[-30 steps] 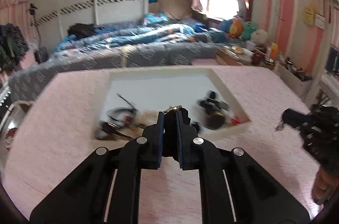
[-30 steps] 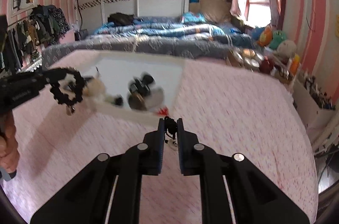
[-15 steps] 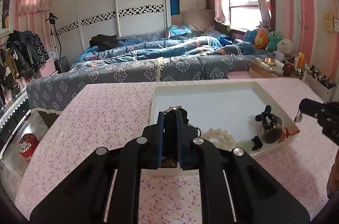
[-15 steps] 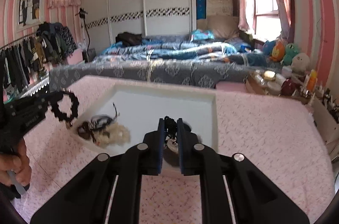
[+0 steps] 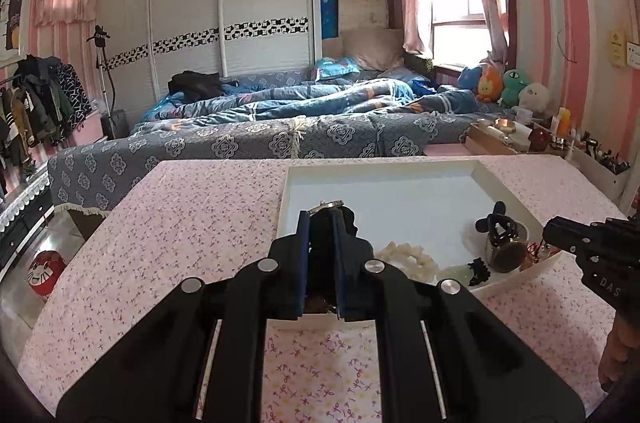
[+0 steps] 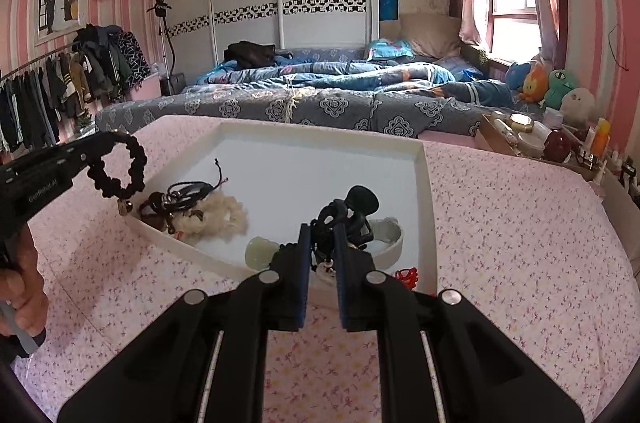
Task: Organize jewelry
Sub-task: 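Carry both items into the white tray and open both tools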
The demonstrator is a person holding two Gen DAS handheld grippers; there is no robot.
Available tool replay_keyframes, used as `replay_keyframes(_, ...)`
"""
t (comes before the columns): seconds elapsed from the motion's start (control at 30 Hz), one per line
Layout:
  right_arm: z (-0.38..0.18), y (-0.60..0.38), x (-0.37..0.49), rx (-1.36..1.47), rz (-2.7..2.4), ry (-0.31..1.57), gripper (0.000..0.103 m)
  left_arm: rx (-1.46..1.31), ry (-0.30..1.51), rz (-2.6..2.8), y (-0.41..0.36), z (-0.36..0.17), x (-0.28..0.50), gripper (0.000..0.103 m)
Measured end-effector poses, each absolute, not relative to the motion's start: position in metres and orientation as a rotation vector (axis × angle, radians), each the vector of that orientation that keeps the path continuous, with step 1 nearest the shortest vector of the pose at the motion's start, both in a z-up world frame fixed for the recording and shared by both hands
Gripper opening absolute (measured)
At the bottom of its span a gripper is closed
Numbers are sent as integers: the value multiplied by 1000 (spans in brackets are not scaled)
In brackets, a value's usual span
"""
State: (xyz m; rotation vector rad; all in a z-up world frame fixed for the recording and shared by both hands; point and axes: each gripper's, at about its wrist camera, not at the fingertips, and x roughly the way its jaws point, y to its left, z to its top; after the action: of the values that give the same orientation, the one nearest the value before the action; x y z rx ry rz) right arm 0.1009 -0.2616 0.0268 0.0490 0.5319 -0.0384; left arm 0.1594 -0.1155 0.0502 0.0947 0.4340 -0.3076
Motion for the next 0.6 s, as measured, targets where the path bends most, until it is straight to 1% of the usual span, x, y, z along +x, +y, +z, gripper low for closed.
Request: replay_keyframes(0.6,25,-257,100,37,-39,538,11,104,422,-341,-121,50,153,9)
